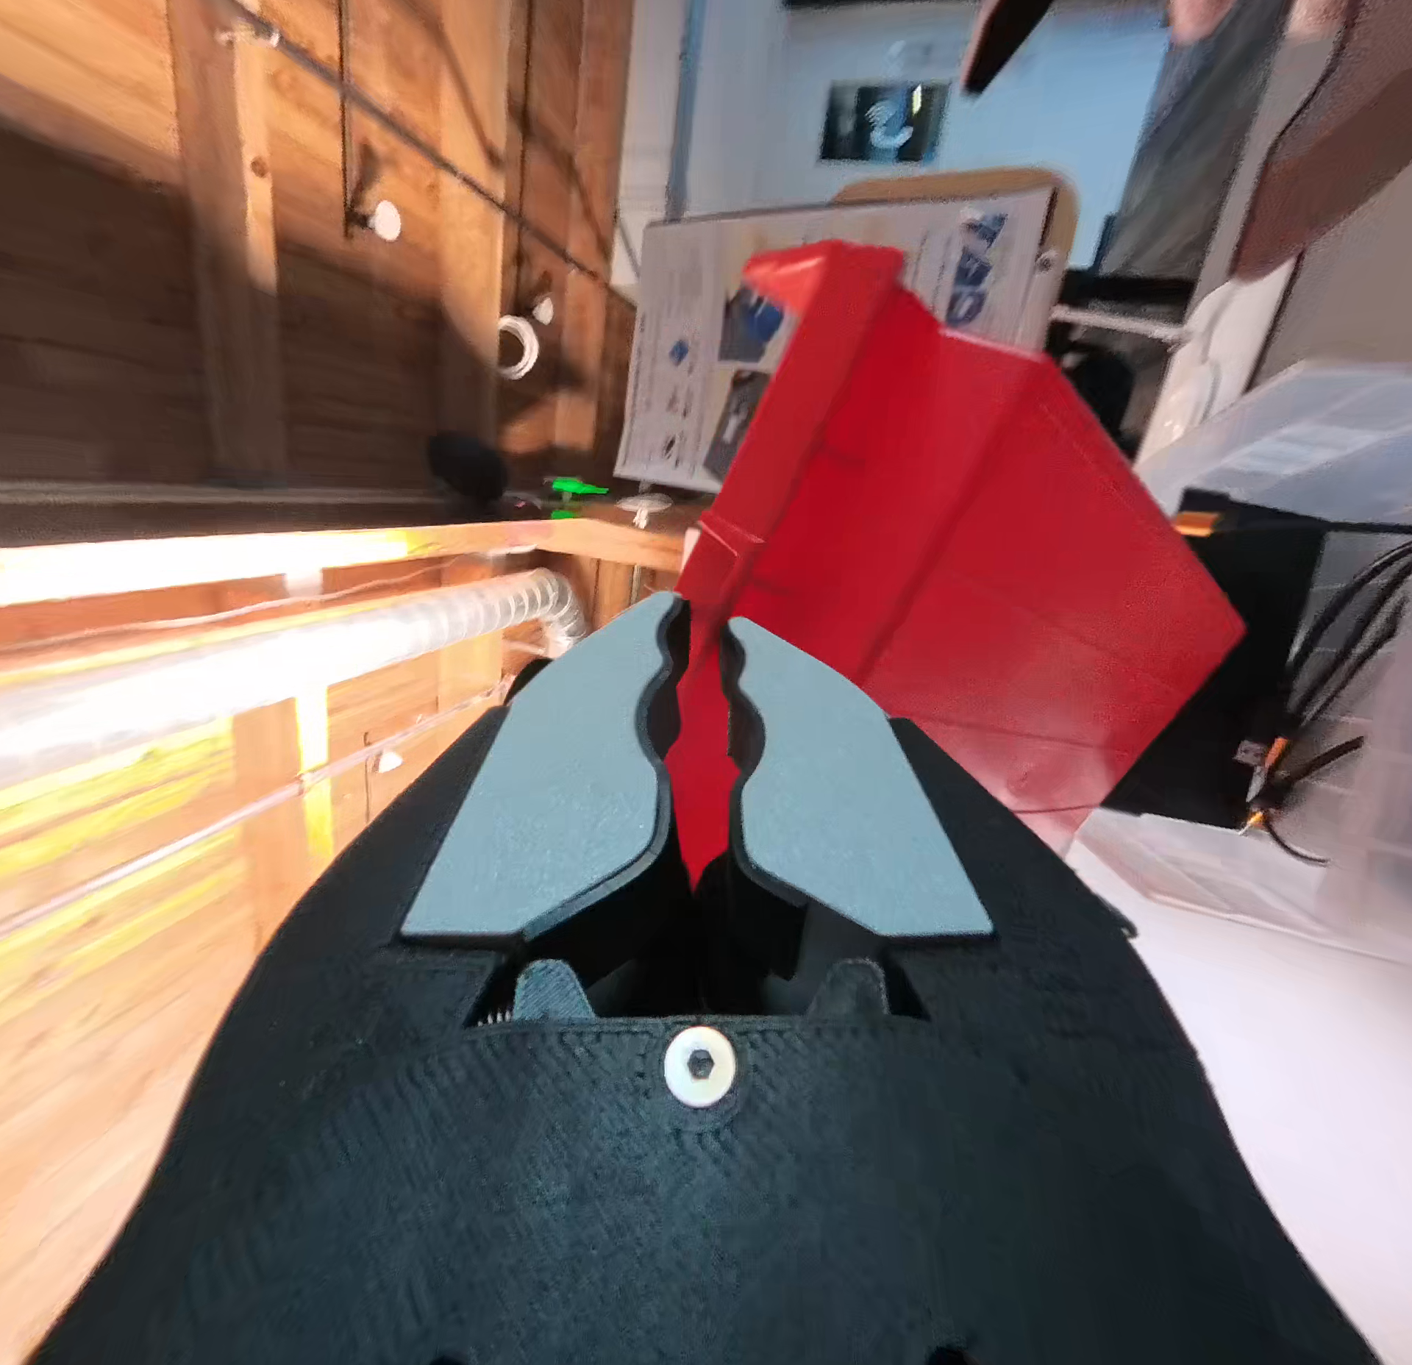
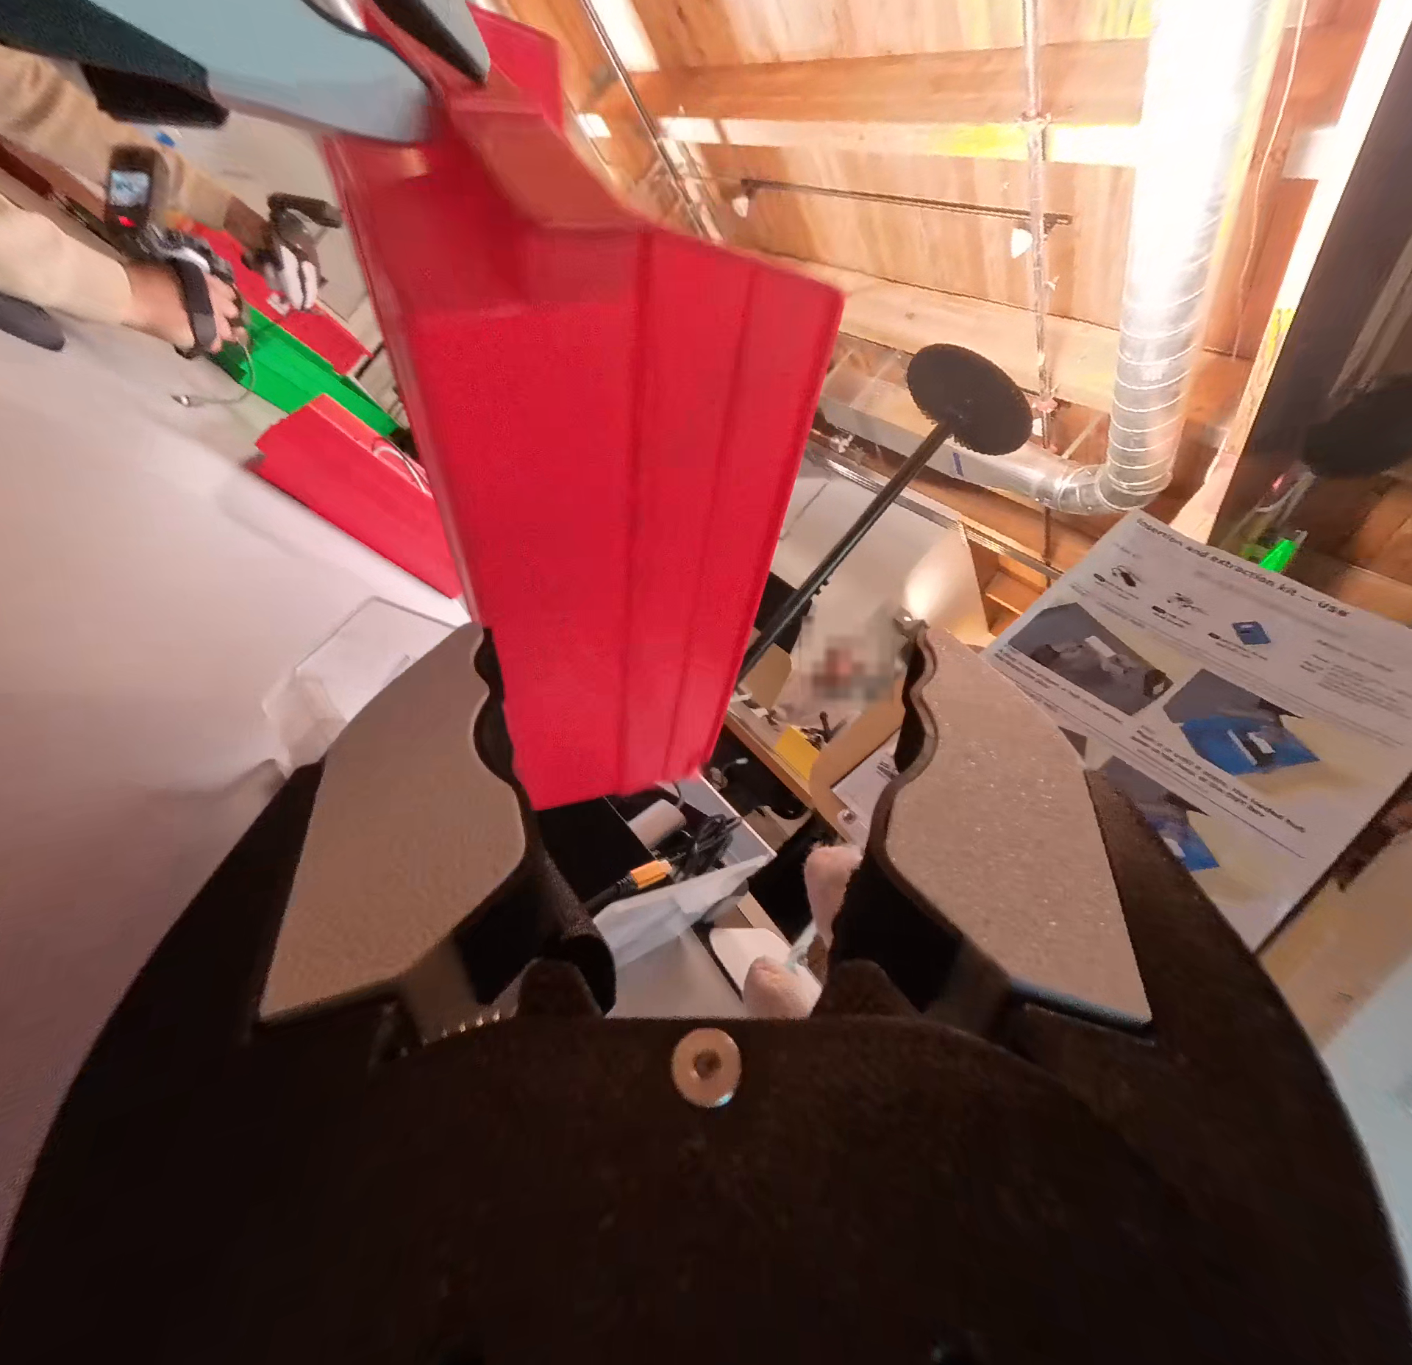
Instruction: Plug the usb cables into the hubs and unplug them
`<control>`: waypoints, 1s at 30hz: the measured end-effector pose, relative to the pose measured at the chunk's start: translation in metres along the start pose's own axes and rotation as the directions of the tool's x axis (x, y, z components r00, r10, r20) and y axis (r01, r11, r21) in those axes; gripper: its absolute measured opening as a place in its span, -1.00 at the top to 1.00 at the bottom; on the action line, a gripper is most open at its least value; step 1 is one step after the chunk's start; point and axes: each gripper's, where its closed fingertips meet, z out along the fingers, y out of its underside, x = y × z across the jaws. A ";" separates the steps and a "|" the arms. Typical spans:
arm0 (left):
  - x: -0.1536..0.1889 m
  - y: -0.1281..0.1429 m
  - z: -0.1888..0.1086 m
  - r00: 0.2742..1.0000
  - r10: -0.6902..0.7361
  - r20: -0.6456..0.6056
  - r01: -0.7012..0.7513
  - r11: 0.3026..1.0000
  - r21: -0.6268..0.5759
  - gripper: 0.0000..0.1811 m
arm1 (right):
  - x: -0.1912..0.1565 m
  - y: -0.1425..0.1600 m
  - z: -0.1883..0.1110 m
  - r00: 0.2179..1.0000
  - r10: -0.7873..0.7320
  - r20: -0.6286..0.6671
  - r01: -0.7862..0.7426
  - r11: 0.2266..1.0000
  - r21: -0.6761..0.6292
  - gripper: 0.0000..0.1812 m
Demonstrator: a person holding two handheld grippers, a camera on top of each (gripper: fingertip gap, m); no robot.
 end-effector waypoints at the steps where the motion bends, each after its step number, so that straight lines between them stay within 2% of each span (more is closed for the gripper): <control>1: 0.003 -0.006 -0.001 1.000 0.007 -0.025 -0.006 1.000 0.018 0.96 | -0.002 -0.002 0.000 1.000 0.008 0.014 -0.008 1.000 0.013 -0.10; 3: 0.013 -0.018 -0.001 0.995 0.029 -0.092 -0.023 0.998 0.066 0.96 | -0.004 -0.012 -0.002 1.000 -0.021 0.001 0.021 0.998 0.055 -0.12; 4: 0.020 -0.019 0.000 0.991 0.033 -0.130 -0.024 0.997 0.071 0.96 | -0.004 -0.025 -0.005 0.997 -0.069 -0.023 0.071 0.992 0.106 -0.12; 5: 0.025 -0.019 0.002 0.988 0.036 -0.153 -0.026 0.998 0.061 0.96 | -0.014 -0.040 -0.009 0.997 -0.081 0.018 0.077 0.985 0.155 -0.11; 6: 0.031 -0.018 0.004 0.983 0.042 -0.180 -0.033 0.998 0.054 0.96 | -0.032 -0.053 -0.014 0.990 -0.022 0.139 -0.002 0.986 0.167 0.15; 7: 0.037 -0.019 0.006 0.977 0.044 -0.207 -0.032 0.997 0.065 0.96 | -0.050 -0.061 -0.017 0.954 0.075 0.291 -0.114 0.986 0.122 0.39; 8: 0.040 -0.022 0.007 0.974 0.037 -0.221 -0.020 0.997 0.079 0.96 | -0.060 -0.066 -0.017 0.911 0.172 0.374 -0.209 0.976 0.059 0.39; 10: 0.042 -0.026 0.008 0.973 0.042 -0.228 -0.022 0.996 0.092 0.96 | -0.057 -0.069 -0.012 0.911 0.243 0.334 -0.259 0.966 0.005 0.40; 12: 0.044 -0.029 0.008 0.970 0.049 -0.238 -0.026 0.994 0.102 0.96 | -0.048 -0.068 -0.006 0.935 0.253 0.249 -0.248 0.967 -0.052 0.45; 15: 0.048 -0.035 0.007 0.963 0.049 -0.265 -0.018 0.993 0.119 0.96 | -0.054 -0.058 0.004 0.928 0.287 0.237 -0.215 0.933 -0.287 0.42; 19: 0.055 -0.042 0.005 0.946 0.038 -0.322 0.011 0.989 0.149 0.95 | -0.070 -0.029 0.007 0.919 0.283 0.274 -0.073 0.805 -0.589 0.35; 21: 0.058 -0.046 0.002 0.936 0.034 -0.352 0.025 0.986 0.163 0.96 | -0.076 -0.011 0.004 0.921 0.263 0.287 0.004 0.730 -0.683 0.37; 23: 0.063 -0.044 -0.002 0.911 0.014 -0.411 0.052 0.988 0.147 0.96 | -0.080 -0.005 0.004 0.914 0.241 0.326 0.054 0.726 -0.686 0.37; 26: 0.060 -0.035 -0.011 0.878 -0.087 -0.471 0.135 0.988 0.071 0.89 | -0.087 -0.006 0.005 0.894 0.197 0.401 0.107 0.777 -0.620 0.40; 30: 0.045 -0.009 -0.023 0.883 -0.164 -0.439 0.154 0.986 -0.058 0.43 | -0.093 -0.001 -0.003 0.864 0.037 0.502 0.284 0.788 -0.547 0.41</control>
